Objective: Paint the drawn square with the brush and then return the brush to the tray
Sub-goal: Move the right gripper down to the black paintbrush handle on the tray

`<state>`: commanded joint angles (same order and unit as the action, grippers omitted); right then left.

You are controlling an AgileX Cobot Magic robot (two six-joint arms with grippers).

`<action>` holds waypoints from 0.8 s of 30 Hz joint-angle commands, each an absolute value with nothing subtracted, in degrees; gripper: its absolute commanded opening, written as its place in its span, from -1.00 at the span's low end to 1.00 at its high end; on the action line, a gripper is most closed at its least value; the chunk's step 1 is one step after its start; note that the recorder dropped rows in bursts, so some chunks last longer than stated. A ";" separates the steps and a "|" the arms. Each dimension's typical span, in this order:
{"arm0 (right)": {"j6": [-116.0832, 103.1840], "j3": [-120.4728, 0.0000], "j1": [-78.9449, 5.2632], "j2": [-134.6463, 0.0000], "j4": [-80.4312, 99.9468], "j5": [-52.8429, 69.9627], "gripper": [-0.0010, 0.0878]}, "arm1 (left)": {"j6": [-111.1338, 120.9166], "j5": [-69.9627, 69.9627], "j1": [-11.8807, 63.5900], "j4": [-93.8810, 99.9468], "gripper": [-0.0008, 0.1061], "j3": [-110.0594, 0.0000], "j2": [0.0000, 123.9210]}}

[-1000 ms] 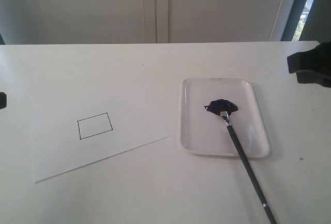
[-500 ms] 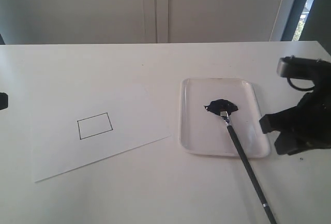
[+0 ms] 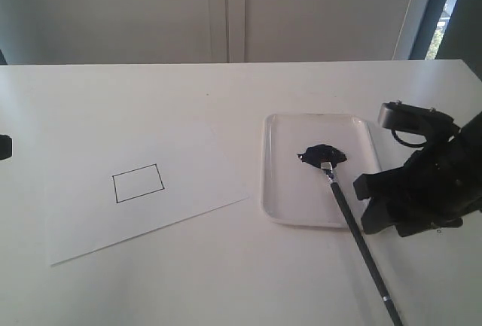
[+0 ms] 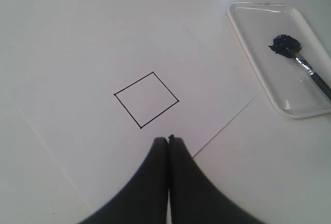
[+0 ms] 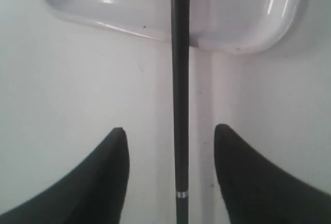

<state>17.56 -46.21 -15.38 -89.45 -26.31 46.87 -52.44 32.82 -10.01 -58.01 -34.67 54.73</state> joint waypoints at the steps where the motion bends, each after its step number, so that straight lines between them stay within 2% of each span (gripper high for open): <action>1: 17.35 -45.87 -16.00 -89.93 -26.31 46.09 0.02 | -52.44 32.82 -10.01 -58.01 -0.99 -34.67 54.73; 8: 10.65 -45.72 -21.76 -90.50 -24.39 38.45 0.03 | -52.44 32.70 -10.01 -58.01 -0.99 -34.67 54.73; 14: -7.70 -45.72 -26.36 -91.80 -7.79 36.78 0.03 | -52.44 32.70 -10.01 -58.01 -0.99 -34.67 54.73; 24: -8.15 -45.72 -28.01 -95.56 -7.90 34.35 0.03 | -52.44 32.60 -10.01 -58.01 -0.99 -34.67 54.73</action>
